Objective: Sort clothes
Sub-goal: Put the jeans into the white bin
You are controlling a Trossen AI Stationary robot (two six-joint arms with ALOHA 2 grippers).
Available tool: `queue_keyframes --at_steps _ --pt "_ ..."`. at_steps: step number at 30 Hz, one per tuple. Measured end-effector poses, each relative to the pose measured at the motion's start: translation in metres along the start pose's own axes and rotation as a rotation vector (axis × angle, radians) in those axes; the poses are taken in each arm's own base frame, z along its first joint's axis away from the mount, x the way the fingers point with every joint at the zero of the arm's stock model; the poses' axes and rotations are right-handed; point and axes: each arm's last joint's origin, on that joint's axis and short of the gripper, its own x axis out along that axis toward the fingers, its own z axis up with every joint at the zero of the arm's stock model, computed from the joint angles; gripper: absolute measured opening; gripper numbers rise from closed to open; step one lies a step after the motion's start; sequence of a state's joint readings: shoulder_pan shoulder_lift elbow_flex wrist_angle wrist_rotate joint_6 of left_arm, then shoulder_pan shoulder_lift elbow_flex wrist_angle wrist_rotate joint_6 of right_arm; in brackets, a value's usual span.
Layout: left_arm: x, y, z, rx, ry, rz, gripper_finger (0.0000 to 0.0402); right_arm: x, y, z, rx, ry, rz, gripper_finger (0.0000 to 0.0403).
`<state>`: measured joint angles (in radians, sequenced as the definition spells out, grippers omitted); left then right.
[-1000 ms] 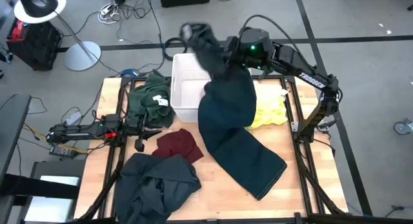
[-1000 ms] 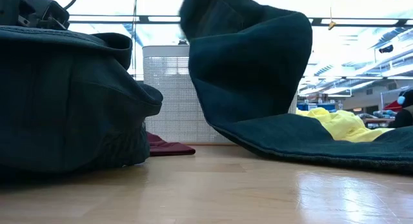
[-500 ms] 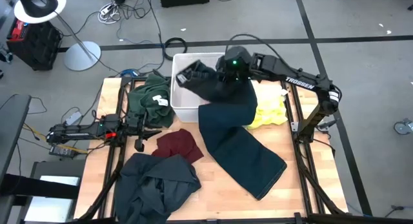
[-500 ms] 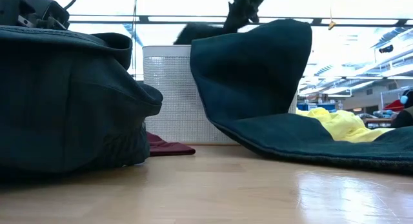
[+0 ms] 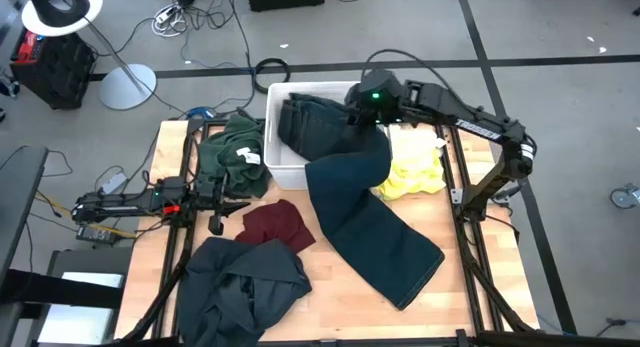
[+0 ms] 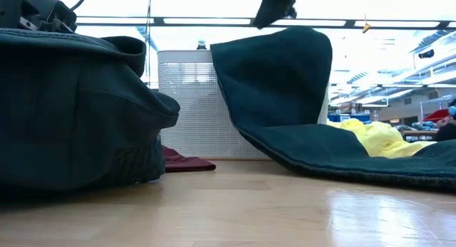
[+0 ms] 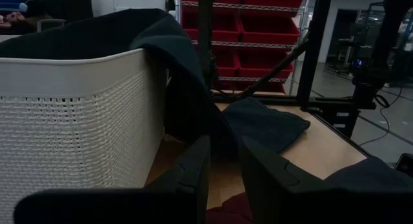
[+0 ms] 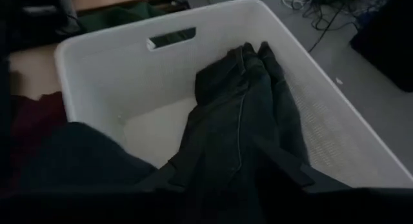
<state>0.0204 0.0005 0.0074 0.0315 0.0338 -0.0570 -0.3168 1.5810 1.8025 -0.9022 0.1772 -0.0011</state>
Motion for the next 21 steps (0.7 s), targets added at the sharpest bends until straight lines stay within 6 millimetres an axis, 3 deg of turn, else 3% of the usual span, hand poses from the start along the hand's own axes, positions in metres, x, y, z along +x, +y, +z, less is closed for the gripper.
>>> queue_keyframes --at_steps 6,13,17,21 --pt "0.000 0.000 0.000 0.000 0.000 0.000 0.0089 -0.063 0.001 -0.005 0.057 -0.019 0.037 0.0118" --pt "0.000 0.000 0.000 0.000 0.000 0.000 0.0089 -0.137 0.002 -0.038 0.330 0.047 0.111 0.0120" --pt "0.000 0.000 0.000 0.000 0.000 0.000 0.0089 -0.160 0.006 -0.059 0.432 0.151 0.128 0.0123" --pt "0.000 0.000 0.000 0.000 0.000 0.000 0.0089 -0.169 0.014 -0.075 0.504 0.289 0.111 0.0133"
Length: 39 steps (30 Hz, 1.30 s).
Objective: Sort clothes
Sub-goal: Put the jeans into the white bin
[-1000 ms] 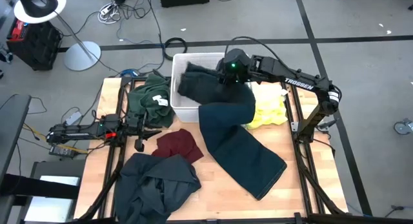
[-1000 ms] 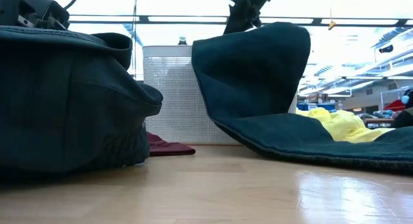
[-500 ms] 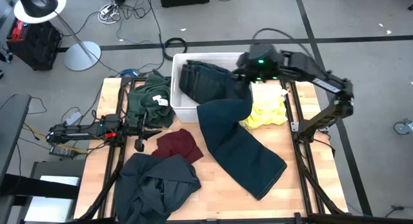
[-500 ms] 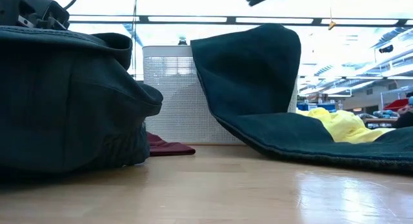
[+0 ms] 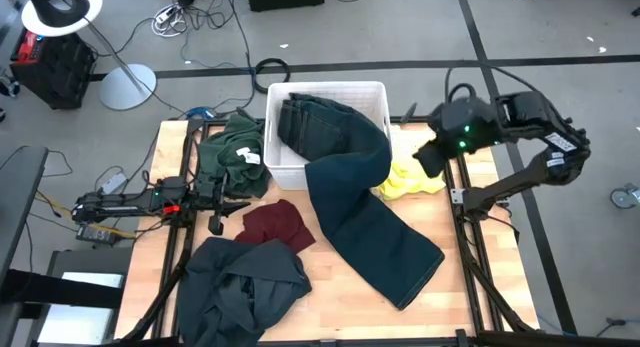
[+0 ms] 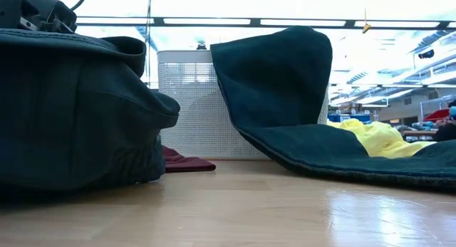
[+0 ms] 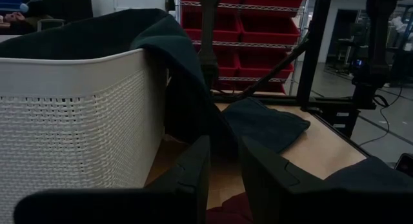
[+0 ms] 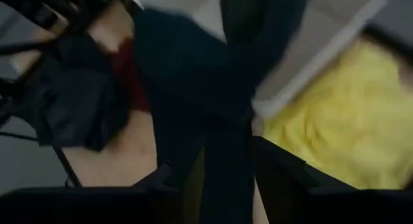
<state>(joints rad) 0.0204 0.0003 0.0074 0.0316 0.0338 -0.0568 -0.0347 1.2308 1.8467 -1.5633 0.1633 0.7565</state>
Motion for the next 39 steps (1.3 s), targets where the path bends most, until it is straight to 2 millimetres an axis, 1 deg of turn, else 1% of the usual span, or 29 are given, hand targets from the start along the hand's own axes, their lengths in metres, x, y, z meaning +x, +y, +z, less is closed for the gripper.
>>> queue_keyframes --at_steps 3,7,10,13,16,20,24,27,30,35,37,39 --pt "0.000 0.000 0.000 0.000 0.001 0.000 0.0089 0.008 0.006 -0.010 0.049 0.056 0.004 0.0148" --pt "0.000 0.000 0.000 0.000 0.001 0.000 0.0089 0.030 0.012 -0.030 0.110 0.207 -0.009 0.0175" --pt "0.000 0.000 0.000 0.000 0.000 0.000 0.0089 0.052 0.013 -0.051 0.137 0.298 -0.081 0.0198" --pt "0.000 0.000 0.000 0.000 0.000 0.000 0.0089 0.078 0.010 -0.076 0.169 0.411 -0.181 0.0223" --pt "0.000 0.000 0.000 0.000 0.000 0.000 0.0089 0.103 0.005 -0.102 0.166 0.520 -0.278 0.0247" --pt "0.000 0.000 0.000 0.000 0.000 0.000 0.0089 0.136 0.001 -0.131 0.156 0.594 -0.301 0.0274" --pt "0.000 0.000 0.000 0.000 0.001 0.000 0.0089 0.168 -0.001 -0.155 0.172 0.599 -0.255 0.0297" --pt "0.000 0.000 0.000 0.000 0.000 0.000 0.0089 0.188 -0.005 -0.169 0.174 0.587 -0.211 0.0312" --pt "0.000 0.000 0.000 0.000 0.000 0.000 0.0089 0.204 -0.014 -0.181 0.168 0.579 -0.207 0.0327" --pt "0.000 0.000 0.000 0.000 0.000 0.000 0.0089 0.226 -0.038 -0.203 0.210 0.569 -0.281 0.0343" --pt "0.000 0.000 0.000 0.000 0.000 0.000 0.0089 0.236 -0.044 -0.211 0.241 0.558 -0.251 0.0345" --pt "0.000 0.000 0.000 0.000 0.000 0.000 0.0089 0.245 -0.046 -0.216 0.286 0.552 -0.191 0.0339"
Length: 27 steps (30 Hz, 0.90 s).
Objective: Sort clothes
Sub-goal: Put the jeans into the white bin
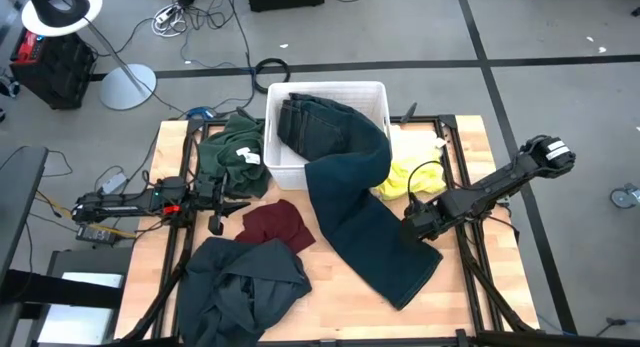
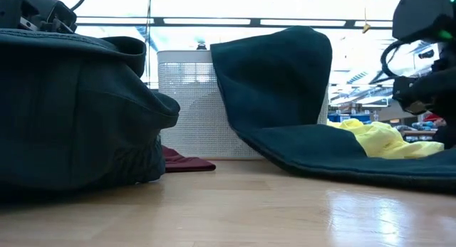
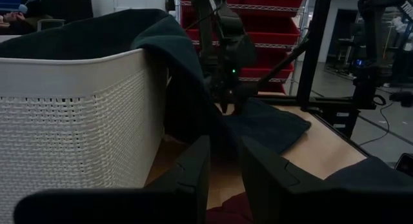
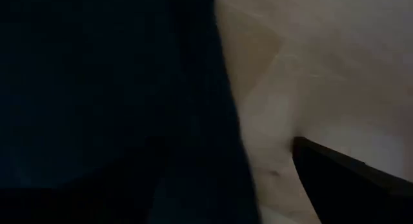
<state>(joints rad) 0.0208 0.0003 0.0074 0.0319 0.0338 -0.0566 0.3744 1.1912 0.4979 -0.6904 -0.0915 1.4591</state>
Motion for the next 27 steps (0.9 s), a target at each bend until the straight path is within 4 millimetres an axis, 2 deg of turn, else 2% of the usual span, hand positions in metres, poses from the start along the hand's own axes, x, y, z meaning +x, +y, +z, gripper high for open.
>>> queue_keyframes --at_steps 2,4,6,10,11,16,23,27 --pt "0.000 0.000 0.000 0.000 0.001 0.000 0.0089 0.005 -0.002 0.000 0.040 0.010 0.040 0.0319" --pt "0.000 0.000 0.000 0.000 0.000 0.000 0.0089 0.003 0.002 -0.002 0.052 0.006 0.047 0.0278" --pt "0.000 0.000 0.000 0.000 -0.001 0.000 0.0089 -0.002 0.010 -0.004 0.027 -0.009 0.063 0.0214" --pt "0.000 0.000 0.000 0.000 -0.001 0.000 0.0089 -0.009 0.024 -0.007 -0.036 -0.026 0.168 0.0046" --pt "0.000 0.000 0.000 0.000 -0.002 0.000 0.0089 -0.010 0.027 -0.007 -0.046 -0.038 0.190 0.0024" --pt "0.000 0.000 0.001 0.000 -0.006 -0.001 0.0089 -0.019 0.039 -0.007 -0.033 -0.071 0.272 0.0004" --pt "0.000 0.000 0.001 0.000 -0.006 -0.002 0.0089 -0.041 0.058 -0.007 -0.058 -0.120 0.360 0.0002" --pt "0.000 0.000 0.001 0.000 -0.005 -0.002 0.0089 -0.043 0.059 -0.007 -0.099 -0.127 0.358 0.0003"
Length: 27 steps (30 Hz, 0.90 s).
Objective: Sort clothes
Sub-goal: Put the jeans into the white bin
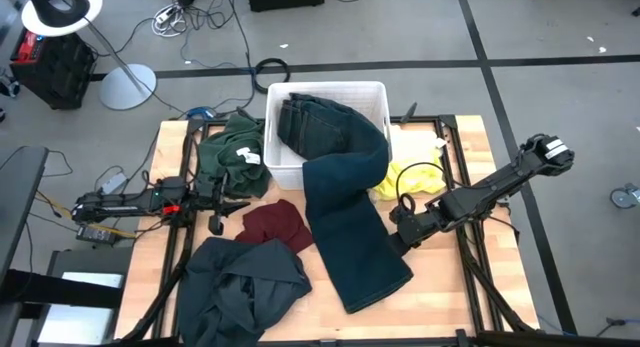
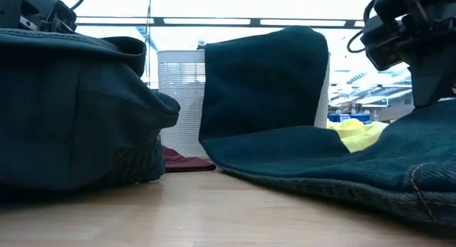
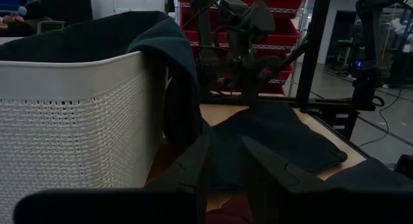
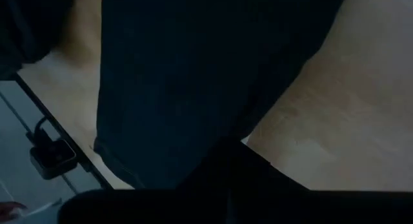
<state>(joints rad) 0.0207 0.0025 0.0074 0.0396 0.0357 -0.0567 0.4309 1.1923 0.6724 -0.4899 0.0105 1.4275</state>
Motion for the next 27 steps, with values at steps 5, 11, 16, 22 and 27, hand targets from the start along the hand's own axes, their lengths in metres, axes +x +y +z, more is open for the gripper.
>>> queue_keyframes --at_steps 5,11,16,22,27 --pt "0.000 0.000 0.000 0.000 -0.001 0.000 0.0089 0.000 0.000 -0.001 0.009 0.025 0.003 0.0037" --pt "0.000 0.000 0.000 0.000 0.000 -0.001 0.0089 0.000 -0.006 -0.002 0.030 0.042 -0.063 0.0125" --pt "0.000 0.000 0.000 0.000 0.000 -0.001 0.0089 0.000 -0.010 -0.003 0.062 0.047 -0.096 0.0196" --pt "0.000 0.000 0.000 0.000 0.000 -0.001 0.0089 0.011 -0.008 -0.008 0.024 0.050 -0.120 0.0244" --pt "0.000 0.000 0.000 0.000 0.001 -0.001 0.0089 0.026 -0.002 -0.009 -0.031 0.052 -0.102 0.0241"
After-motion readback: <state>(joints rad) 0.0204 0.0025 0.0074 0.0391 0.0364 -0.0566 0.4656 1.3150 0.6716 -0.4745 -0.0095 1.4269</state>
